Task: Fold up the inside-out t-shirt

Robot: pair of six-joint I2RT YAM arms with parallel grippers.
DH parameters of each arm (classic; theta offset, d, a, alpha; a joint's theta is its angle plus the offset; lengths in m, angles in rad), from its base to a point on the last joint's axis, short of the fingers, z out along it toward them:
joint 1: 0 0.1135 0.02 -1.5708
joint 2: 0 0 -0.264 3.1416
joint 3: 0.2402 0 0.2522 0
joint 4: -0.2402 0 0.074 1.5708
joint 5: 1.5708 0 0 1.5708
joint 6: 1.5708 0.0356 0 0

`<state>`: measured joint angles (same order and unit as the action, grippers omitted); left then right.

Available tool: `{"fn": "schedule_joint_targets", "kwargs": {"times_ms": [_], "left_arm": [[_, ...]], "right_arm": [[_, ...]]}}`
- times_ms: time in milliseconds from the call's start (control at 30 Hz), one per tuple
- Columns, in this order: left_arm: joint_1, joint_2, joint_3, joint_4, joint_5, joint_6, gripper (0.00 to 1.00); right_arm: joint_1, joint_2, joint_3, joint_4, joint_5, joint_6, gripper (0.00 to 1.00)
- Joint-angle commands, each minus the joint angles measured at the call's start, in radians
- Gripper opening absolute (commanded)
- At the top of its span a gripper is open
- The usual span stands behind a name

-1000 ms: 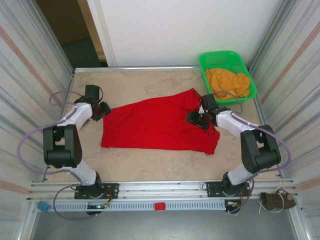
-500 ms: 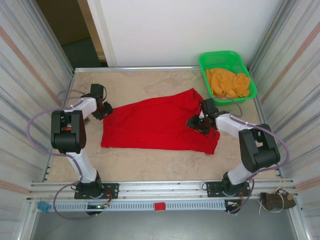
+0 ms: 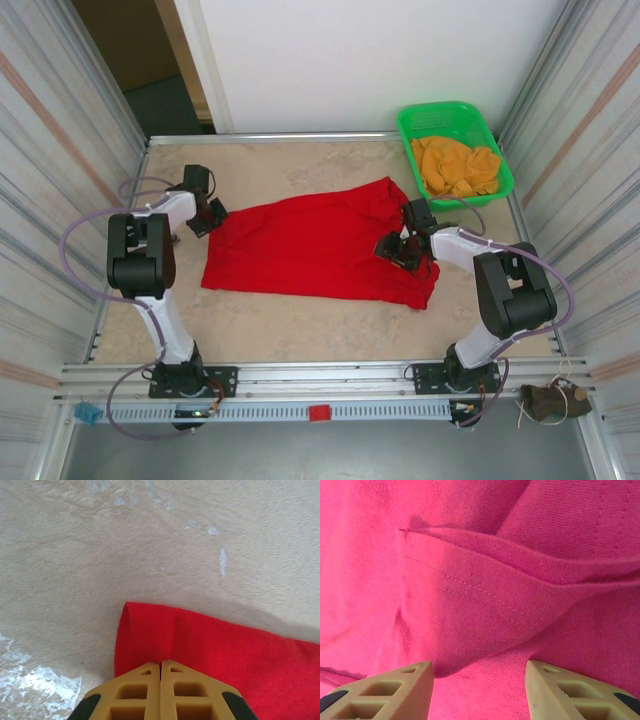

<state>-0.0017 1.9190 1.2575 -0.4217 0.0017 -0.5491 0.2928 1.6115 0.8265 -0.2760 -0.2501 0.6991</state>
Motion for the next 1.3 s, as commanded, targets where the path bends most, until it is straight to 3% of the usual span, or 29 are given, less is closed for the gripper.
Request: {"fn": "schedule_joint_targets", "kwargs": {"times_ms": [0,267,333,433,467,600,733,967,1133,1267], "left_arm": [[0.008,-0.057,0.053,-0.012,0.03,-0.003,0.0],[0.059,-0.04,0.125,-0.003,0.096,-0.062,0.0],[0.072,-0.029,0.132,0.027,0.121,-0.082,0.04],[0.099,-0.005,0.134,0.1,0.183,-0.12,0.39],[0.105,0.009,0.146,0.104,0.211,-0.127,0.41],[0.087,-0.01,0.13,0.082,0.229,-0.123,0.41],[0.034,-0.134,-0.04,0.123,0.192,-0.142,0.39],[-0.098,-0.346,-0.298,0.12,-0.052,-0.124,0.38],[-0.172,-0.31,-0.265,0.054,-0.21,-0.021,0.36],[-0.197,-0.226,-0.221,0.021,-0.229,0.006,0.29]], "right_arm": [[-0.012,0.01,-0.02,-0.025,0.046,0.015,0.5],[-0.025,0.014,-0.034,-0.038,0.072,0.015,0.5],[-0.029,0.016,-0.038,-0.039,0.075,0.014,0.5],[-0.034,0.02,-0.041,-0.039,0.077,0.015,0.5],[-0.034,0.02,-0.041,-0.038,0.077,0.013,0.5],[-0.035,0.019,-0.037,-0.038,0.073,0.011,0.5],[-0.035,0.02,-0.033,-0.038,0.067,0.007,0.49],[-0.037,0.019,-0.021,-0.042,0.061,-0.007,0.49],[-0.038,0.01,-0.026,-0.042,0.062,-0.008,0.49],[-0.038,-0.009,-0.039,-0.044,0.066,-0.004,0.5]]}}
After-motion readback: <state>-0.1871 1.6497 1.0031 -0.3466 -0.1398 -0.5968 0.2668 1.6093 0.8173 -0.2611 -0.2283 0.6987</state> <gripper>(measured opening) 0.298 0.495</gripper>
